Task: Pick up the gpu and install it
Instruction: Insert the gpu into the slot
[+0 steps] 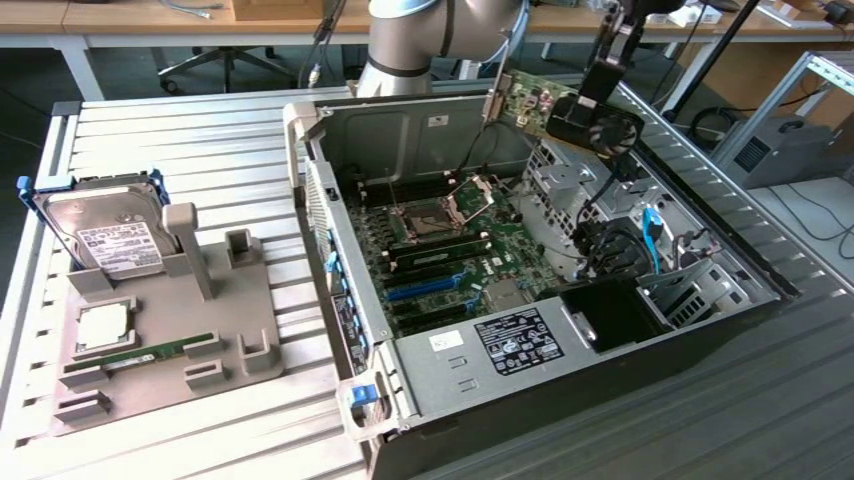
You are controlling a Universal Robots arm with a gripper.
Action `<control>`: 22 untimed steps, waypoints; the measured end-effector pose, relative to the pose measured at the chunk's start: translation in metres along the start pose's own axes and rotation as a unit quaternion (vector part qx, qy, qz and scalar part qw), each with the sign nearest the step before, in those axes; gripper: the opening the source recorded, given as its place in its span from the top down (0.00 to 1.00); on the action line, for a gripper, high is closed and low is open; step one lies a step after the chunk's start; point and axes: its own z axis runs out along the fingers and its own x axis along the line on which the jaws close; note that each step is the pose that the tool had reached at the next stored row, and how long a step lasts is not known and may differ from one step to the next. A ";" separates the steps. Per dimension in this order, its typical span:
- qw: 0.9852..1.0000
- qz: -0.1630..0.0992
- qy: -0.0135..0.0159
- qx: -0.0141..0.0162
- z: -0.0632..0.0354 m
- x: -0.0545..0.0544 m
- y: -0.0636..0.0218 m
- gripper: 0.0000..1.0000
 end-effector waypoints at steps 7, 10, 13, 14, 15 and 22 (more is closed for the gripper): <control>0.998 -0.070 0.000 -0.002 0.0002 0.000 0.0000 0.73; 0.995 -0.103 0.000 -0.003 0.0003 0.000 0.0000 0.73; 0.988 -0.156 0.000 -0.005 0.0005 0.000 0.0000 0.73; 0.986 -0.166 0.000 -0.005 0.0006 0.000 0.0000 0.73; 0.984 -0.177 0.000 -0.005 0.0006 0.000 0.0000 0.73; 0.963 -0.268 0.000 -0.008 0.0010 0.000 0.0000 0.73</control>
